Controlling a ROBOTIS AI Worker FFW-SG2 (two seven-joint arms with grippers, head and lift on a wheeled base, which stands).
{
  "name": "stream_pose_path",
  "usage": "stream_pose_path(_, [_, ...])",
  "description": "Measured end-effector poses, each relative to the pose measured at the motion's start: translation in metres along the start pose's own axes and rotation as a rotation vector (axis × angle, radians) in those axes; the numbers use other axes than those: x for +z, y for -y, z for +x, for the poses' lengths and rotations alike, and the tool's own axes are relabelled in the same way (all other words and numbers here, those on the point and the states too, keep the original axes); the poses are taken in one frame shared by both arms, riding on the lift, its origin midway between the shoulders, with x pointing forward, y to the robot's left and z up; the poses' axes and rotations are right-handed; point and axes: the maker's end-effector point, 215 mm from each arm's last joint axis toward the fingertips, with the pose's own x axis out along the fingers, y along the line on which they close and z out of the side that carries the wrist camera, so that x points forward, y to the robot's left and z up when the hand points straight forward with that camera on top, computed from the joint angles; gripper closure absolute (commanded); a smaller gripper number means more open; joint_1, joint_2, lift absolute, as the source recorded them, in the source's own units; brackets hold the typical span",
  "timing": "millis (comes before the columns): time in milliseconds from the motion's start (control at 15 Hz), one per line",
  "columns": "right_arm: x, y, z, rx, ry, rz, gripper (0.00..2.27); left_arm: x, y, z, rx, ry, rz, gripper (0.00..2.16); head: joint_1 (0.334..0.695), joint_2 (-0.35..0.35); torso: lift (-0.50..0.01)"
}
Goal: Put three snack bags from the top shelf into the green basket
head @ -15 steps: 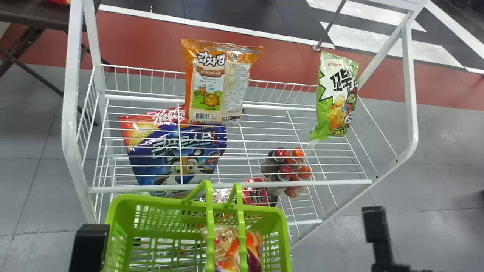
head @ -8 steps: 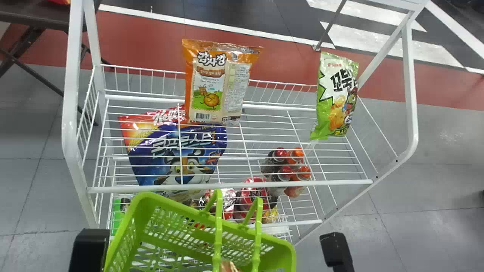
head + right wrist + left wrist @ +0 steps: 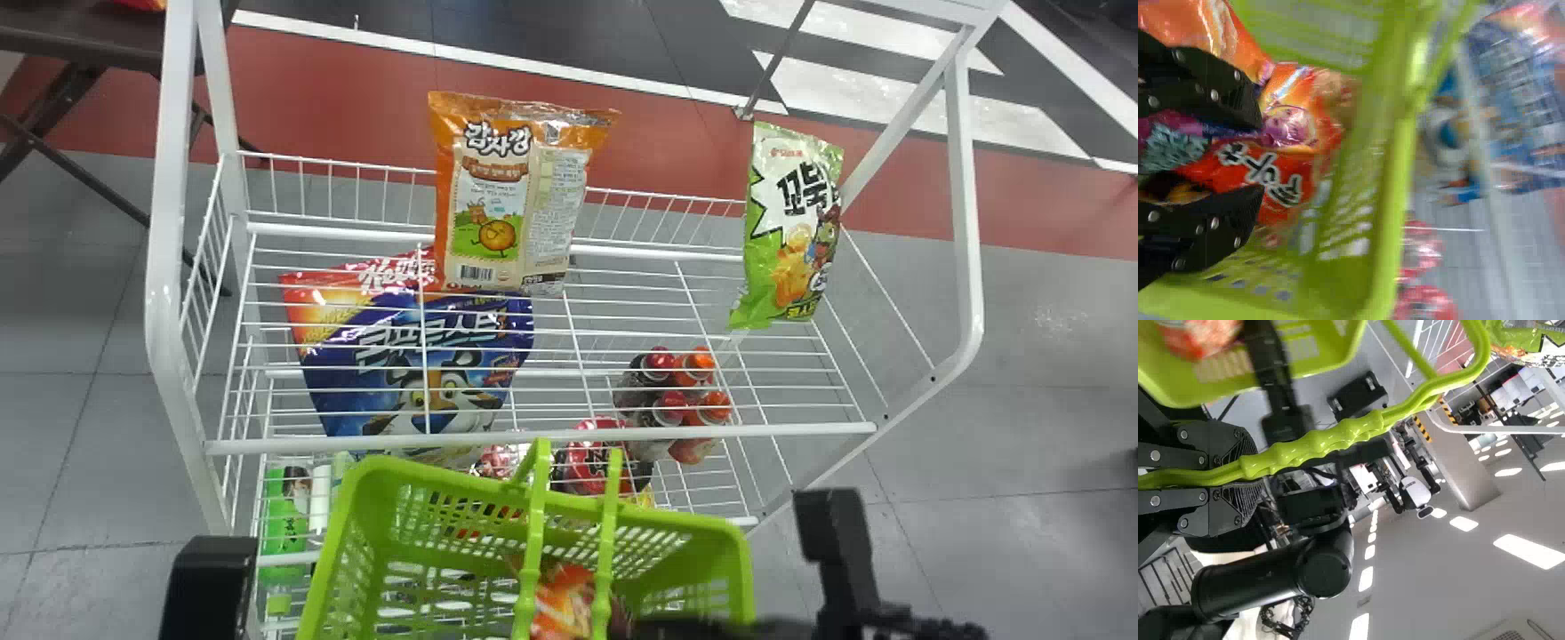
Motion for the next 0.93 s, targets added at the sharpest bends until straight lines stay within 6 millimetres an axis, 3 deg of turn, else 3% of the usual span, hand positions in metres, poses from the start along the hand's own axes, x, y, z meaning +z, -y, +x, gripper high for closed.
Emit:
stream_pose_path(133, [0.063, -0.007, -0.009, 0.038, 0.192, -0.082, 0.06, -0.001, 0.0, 0.0, 0.002, -0.001, -0.002, 1.68, 0.695, -0.35, -0.045])
stream_pose_path(467, [0.186, 0.002, -0.056, 0.006, 0.619, -0.228, 0.06, -0.003, -0.001, 0.002, 0.006, -0.004, -0.004, 1.68, 0.695, -0.35, -0.045])
stream_pose_path(667, [0.247, 0.034, -0.091, -0.116, 0.854, -0.298, 0.06, -0.004, -0.002, 0.003, 0.011, -0.009, -0.006, 1.68, 0.695, -0.35, -0.045])
stream_pose_path(933, [0.293, 0.105, -0.095, -0.321, 0.93, -0.311, 0.06, -0.008, -0.002, 0.005, 0.014, -0.018, -0.012, 1.68, 0.695, -0.35, -0.045])
